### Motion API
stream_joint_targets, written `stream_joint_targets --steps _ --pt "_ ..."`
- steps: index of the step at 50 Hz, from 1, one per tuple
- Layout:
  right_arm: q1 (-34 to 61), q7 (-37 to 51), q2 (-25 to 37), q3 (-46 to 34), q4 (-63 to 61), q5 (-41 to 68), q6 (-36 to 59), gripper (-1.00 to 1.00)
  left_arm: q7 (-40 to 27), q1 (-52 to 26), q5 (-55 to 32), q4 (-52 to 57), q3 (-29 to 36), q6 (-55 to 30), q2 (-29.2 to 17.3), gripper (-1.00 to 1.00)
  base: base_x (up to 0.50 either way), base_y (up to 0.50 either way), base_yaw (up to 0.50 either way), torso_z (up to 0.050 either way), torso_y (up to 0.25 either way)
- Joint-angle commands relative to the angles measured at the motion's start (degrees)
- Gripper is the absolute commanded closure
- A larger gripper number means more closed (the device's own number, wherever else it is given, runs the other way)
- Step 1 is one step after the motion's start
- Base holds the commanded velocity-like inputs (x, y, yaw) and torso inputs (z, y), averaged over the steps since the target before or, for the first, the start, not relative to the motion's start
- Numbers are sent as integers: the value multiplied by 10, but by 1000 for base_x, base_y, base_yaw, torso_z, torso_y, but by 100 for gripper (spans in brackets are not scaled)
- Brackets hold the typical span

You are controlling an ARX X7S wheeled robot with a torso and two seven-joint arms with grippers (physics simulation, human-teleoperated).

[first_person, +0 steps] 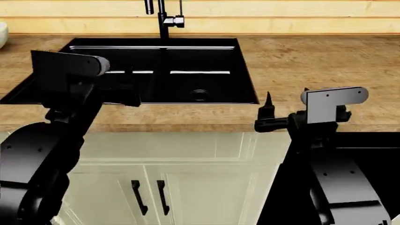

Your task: Stack the bowls in the sink.

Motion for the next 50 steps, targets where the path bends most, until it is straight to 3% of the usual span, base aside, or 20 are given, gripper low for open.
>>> stream_joint_targets --steps 1,17,32,37,50 --pt "201 -27 36 -11 91 6 94 -100 24 -225 0 -139 39 -62 -36 -100 0 0 0 50 0" --pt "407 -55 32 -65 373 -27 20 -100 39 -316 54 -406 96 83 -14 -100 0 0 0 50 0" --pt "567 -60 1 -90 709 -52 -142 -100 45 -366 89 -601 124 206 5 -100 0 0 0 0 0" --pt "561 -60 0 -88 712 -48 -147 -100 46 -359 91 -601 127 211 2 -100 0 55 0 0 0" --pt "529 -57 -2 -83 676 -39 -131 -100 41 -339 85 -553 121 181 -14 -100 0 500 0 0 0"
